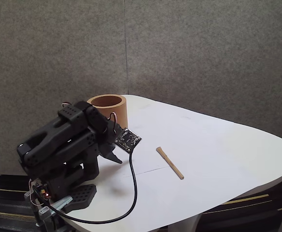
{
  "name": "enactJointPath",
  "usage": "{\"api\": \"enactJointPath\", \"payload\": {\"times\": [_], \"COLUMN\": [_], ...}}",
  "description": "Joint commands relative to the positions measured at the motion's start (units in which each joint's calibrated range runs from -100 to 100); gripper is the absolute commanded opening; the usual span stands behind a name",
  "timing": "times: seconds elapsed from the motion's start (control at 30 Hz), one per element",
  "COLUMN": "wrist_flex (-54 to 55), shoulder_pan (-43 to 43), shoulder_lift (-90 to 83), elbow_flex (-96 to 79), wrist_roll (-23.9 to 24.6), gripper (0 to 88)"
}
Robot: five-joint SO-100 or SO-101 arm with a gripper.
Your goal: Grab the pen and put it in the pen holder.
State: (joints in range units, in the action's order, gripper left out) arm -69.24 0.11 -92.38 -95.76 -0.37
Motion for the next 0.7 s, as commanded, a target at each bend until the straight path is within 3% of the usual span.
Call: {"api": "enactJointPath", "payload": {"times": [0.0,0.67], "wrist_flex": [-0.3,-0.3], "shoulder_pan": [-0.2,0.0], "shoulder_lift": [0.0,0.0], "elbow_flex": [0.7,0.7], "wrist_roll": [-0.2,-0.2], "gripper": [27.5,27.5]}}
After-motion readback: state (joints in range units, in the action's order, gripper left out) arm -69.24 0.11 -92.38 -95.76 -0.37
